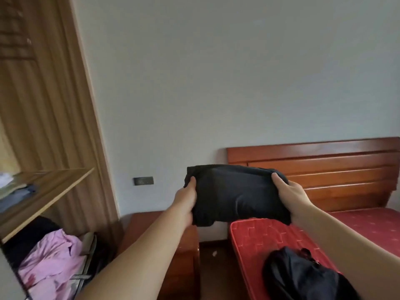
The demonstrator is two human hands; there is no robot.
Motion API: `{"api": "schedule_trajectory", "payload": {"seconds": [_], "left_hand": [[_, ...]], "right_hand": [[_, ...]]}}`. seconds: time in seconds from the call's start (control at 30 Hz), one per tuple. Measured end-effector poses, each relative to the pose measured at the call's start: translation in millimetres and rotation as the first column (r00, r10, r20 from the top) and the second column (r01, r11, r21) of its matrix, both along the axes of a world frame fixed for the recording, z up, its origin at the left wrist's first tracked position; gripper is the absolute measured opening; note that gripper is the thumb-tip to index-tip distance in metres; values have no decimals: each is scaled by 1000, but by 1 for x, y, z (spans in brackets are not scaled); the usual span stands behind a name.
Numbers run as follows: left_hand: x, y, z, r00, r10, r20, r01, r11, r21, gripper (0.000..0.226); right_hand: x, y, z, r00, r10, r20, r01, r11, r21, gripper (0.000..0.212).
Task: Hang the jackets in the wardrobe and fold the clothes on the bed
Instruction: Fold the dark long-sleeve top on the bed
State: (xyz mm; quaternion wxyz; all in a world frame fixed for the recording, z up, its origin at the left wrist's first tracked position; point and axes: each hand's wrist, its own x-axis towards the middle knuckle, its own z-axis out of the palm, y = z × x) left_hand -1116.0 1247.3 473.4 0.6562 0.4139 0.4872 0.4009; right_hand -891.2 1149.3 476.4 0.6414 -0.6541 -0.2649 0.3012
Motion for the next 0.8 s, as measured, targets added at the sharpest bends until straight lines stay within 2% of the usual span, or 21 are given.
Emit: {"api": "schedule_trajectory", "payload": {"seconds": [0.27, 0.5, 0.67, 0.8], "left_hand": [[-139, 112, -3, 963, 259, -72, -255, 965, 59, 69], [-183, 198, -13, 889, 441, -124, -422, 894, 153, 68], [-190, 244, -14, 788, 588, -180, -545, 804, 238, 61], [-210, 276, -13, 681, 697, -224, -649, 716, 256, 66]], "right_hand": [[-127, 144, 11, 975, 217, 54, -217, 976, -12, 29], [-164, 259, -3, 933, 317, 168, -314, 948, -44, 34], [-171, 351, -15, 877, 442, 189, -446, 895, -25, 34], [-192, 418, -13, 800, 566, 201, -573, 819, -25, 33]]}}
